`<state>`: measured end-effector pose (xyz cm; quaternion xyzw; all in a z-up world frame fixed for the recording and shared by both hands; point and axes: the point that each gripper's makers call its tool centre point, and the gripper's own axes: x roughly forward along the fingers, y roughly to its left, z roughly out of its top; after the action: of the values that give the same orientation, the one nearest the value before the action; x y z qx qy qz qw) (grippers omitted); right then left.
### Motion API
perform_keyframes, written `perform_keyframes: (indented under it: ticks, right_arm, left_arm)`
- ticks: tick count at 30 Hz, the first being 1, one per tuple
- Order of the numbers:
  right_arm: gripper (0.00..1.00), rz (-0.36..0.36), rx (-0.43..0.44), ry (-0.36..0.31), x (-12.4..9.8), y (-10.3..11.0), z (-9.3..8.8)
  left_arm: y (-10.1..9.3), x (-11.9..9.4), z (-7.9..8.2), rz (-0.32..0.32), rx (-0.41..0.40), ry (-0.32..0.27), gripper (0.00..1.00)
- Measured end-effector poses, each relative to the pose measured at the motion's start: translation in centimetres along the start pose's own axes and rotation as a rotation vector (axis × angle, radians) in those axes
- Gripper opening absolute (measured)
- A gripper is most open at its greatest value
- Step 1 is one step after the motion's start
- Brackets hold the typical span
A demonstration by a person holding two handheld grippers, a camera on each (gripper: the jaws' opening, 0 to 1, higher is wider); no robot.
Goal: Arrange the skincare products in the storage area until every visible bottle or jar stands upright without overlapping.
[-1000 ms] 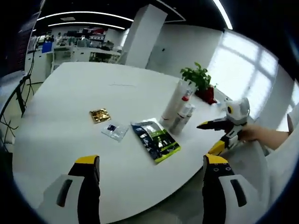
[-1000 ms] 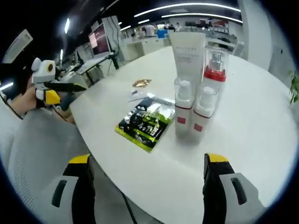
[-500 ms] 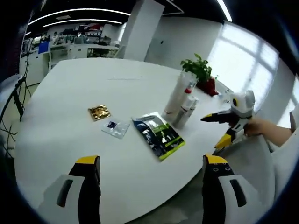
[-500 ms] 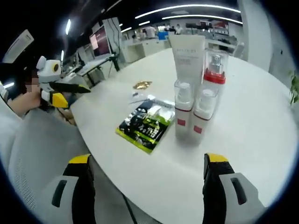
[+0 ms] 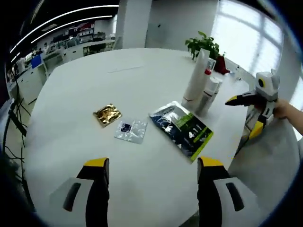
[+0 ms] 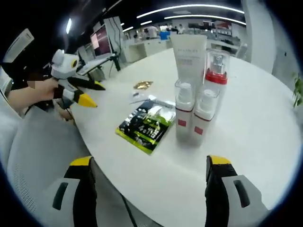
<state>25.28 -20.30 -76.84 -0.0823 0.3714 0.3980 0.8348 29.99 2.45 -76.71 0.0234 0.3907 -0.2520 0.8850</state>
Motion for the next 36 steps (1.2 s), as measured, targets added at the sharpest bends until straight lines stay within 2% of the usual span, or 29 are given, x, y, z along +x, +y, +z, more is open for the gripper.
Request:
perform_keyframes:
  ticks: [12,15,19,28,32,36]
  right_arm:
    - [0.96,0.005,0.024,0.009,0.1,-0.2,-0.4]
    - [0.96,0.003,0.030,0.009,0.1,-0.4,-0.4]
    - [0.96,-0.002,0.032,0.007,0.1,-0.6,-0.4]
    - [0.95,-0.003,0.037,0.015,0.1,-0.7,-0.6]
    - [0.95,-0.004,0.030,0.012,0.1,-0.7,-0.5]
    - [0.94,-0.007,0.021,0.026,0.2,-0.6,-0.8]
  left_arm:
    - [2.8,5.5,0.9,0.000,0.116,0.125,0.61]
    - [3.1,6.3,1.2,-0.005,0.146,0.141,0.61]
    - [3.7,7.3,0.8,-0.001,0.195,0.190,0.60]
    - [4.0,8.5,0.5,-0.004,0.245,0.228,0.54]
    - [4.0,8.6,0.5,-0.015,0.263,0.234,0.57]
    - [4.4,9.2,1.1,-0.016,0.261,0.228,0.51]
